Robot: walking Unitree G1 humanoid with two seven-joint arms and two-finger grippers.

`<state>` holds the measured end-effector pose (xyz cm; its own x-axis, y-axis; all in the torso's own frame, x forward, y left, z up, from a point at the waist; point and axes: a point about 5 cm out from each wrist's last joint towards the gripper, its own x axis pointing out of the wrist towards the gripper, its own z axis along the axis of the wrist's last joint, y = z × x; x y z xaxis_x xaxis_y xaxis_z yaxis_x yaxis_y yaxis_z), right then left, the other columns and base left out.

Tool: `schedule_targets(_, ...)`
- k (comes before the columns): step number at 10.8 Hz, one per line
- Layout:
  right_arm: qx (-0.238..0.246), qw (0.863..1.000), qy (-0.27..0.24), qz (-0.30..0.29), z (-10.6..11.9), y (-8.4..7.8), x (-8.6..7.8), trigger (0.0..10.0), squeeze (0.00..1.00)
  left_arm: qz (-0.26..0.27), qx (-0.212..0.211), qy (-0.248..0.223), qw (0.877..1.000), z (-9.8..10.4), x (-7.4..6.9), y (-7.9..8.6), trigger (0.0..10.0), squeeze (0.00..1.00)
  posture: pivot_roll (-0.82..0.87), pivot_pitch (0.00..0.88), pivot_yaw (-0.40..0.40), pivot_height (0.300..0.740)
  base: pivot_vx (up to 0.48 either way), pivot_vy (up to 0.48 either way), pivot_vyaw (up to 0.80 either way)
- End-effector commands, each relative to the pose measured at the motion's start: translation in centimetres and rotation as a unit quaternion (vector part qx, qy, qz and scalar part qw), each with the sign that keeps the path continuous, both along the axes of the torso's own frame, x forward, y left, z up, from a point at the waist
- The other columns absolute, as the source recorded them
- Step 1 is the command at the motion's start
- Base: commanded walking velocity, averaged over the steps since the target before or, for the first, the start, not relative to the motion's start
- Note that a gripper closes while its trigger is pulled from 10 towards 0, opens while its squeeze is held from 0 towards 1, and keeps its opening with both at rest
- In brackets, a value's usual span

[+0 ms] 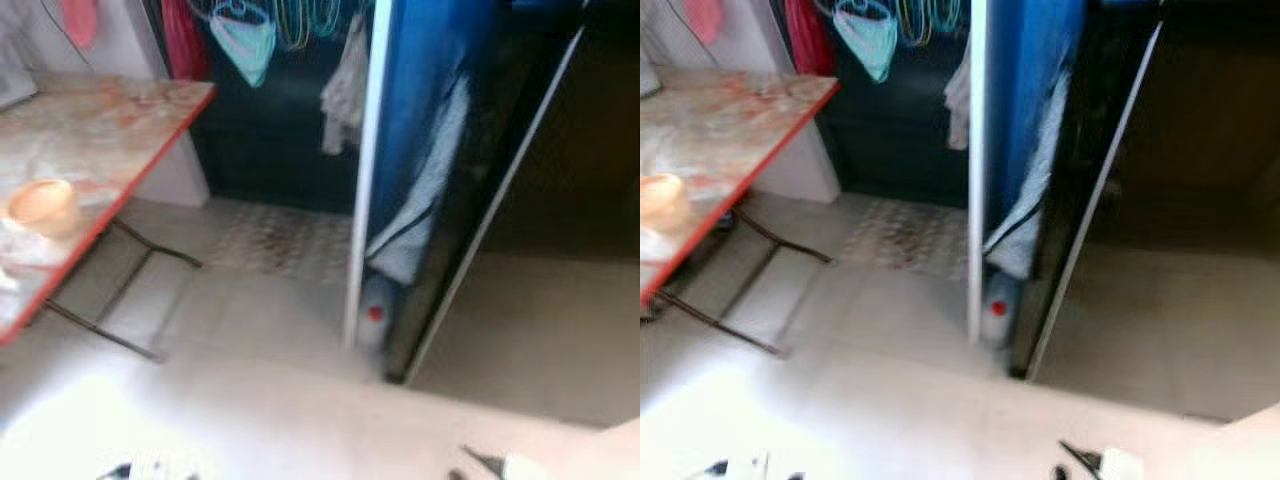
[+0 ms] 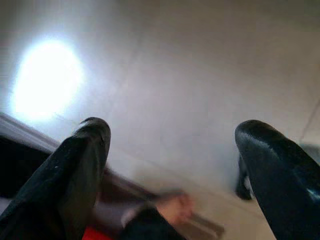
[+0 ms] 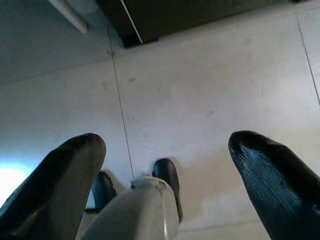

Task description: Restocking fridge

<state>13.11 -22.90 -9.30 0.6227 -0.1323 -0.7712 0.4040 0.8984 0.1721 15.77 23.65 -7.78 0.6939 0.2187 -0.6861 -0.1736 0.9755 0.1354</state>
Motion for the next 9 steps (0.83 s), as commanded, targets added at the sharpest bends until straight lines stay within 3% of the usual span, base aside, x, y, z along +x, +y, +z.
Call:
schedule_targets(1, -0.006, 1.0, -0.024, -0.011, 0.2, -0.2, 0.1, 10.0, 0.0, -0.025, 0.044, -0.094, 0.994, 3.2, 4.2, 1.9, 10.0, 0.0, 0.11, 0.082, 0.043, 0.74, 0.0, 0.0, 0.0)
schedule_targets(2, -0.02, 0.999, -0.048, -0.004, 0.6, -0.3, 0.6, 10.0, 0.0, -0.066, 0.074, -0.185, 0.978, 6.2, 7.4, 2.0, 10.0, 0.0, 0.11, 0.081, 0.044, 0.74, 0.0, 0.0, 0.0)
schedule_targets(3, -0.078, 0.984, -0.161, 0.022, 4.2, -1.4, 6.6, 10.0, 0.0, -0.13, 0.075, -0.262, 0.953, 8.2, 9.0, 0.0, 10.0, 0.0, 0.11, 0.075, 0.043, 0.74, 0.0, 0.0, 0.0)
schedule_targets(4, -0.104, 0.967, -0.231, 0.029, 6.8, -1.7, 9.8, 10.0, 0.0, -0.15, 0.065, -0.286, 0.944, 8.7, 9.3, -1.0, 10.0, 0.0, 0.11, 0.075, 0.043, 0.74, 0.0, 0.0, 0.0)
schedule_targets(5, -0.132, 0.946, -0.29, 0.066, 8.5, -1.0, 11.3, 10.0, 0.0, -0.167, 0.055, -0.312, 0.934, 9.1, 9.2, -2.2, 10.0, 0.0, 0.11, 0.074, 0.043, 0.74, 0.0, 0.0, 0.0)
schedule_targets(6, -0.143, 0.924, -0.347, 0.075, 9.8, -0.5, 11.7, 10.0, 0.0, -0.186, 0.061, -0.33, 0.923, 9.4, 8.6, -3.0, 10.0, 0.0, 0.11, 0.076, 0.038, 0.74, 0.0, 0.0, 0.0)
schedule_targets(7, -0.17, 0.911, -0.363, 0.097, 10.1, -0.3, 11.1, 10.0, 0.0, -0.195, 0.065, -0.335, 0.92, 9.6, 7.8, -3.1, 10.0, 0.0, 0.13, 0.082, 0.025, 0.74, 0.0, 0.0, 0.0)
schedule_targets(9, -0.181, 0.909, -0.364, 0.096, 9.6, -0.4, 8.9, 10.0, 0.0, -0.169, 0.074, -0.354, 0.917, 10.2, 6.5, -2.2, 10.0, 0.0, 0.13, 0.088, 0.012, 0.74, 0.0, 0.0, 0.0)
